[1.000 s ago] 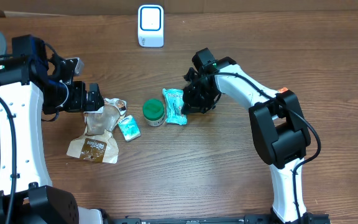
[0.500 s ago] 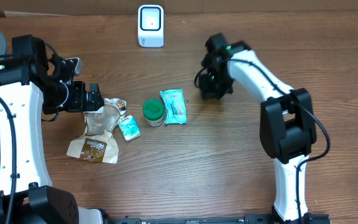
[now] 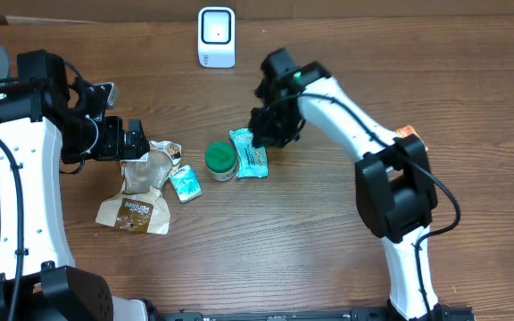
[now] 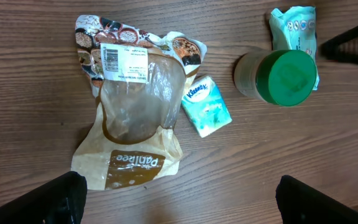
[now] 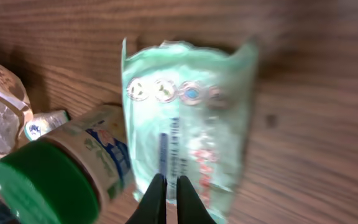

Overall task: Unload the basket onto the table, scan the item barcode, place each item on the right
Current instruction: 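Grasp green tissue pack with right gripper and drag it rightward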

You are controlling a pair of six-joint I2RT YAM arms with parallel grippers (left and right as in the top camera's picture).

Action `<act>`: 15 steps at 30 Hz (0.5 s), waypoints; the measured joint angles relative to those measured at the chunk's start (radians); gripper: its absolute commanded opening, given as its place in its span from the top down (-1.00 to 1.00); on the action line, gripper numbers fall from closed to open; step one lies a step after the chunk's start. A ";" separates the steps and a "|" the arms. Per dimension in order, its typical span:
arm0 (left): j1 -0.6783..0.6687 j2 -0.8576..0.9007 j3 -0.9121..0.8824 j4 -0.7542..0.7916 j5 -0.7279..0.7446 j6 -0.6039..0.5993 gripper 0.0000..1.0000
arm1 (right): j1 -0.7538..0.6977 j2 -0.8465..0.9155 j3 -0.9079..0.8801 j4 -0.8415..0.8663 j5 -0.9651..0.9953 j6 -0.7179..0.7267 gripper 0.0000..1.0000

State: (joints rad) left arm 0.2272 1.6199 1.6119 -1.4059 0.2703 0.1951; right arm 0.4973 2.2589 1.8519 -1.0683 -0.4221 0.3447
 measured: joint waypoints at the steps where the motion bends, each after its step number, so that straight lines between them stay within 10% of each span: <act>1: 0.000 0.000 0.000 0.000 0.000 0.000 -0.99 | 0.010 0.001 -0.018 0.014 -0.008 0.025 0.92; 15: 0.000 0.000 0.000 0.000 0.000 0.000 -0.99 | 0.018 0.032 -0.068 0.073 -0.043 0.190 0.81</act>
State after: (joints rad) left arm 0.2272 1.6199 1.6119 -1.4059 0.2703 0.1951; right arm 0.5152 2.2913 1.7836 -0.9955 -0.4648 0.5346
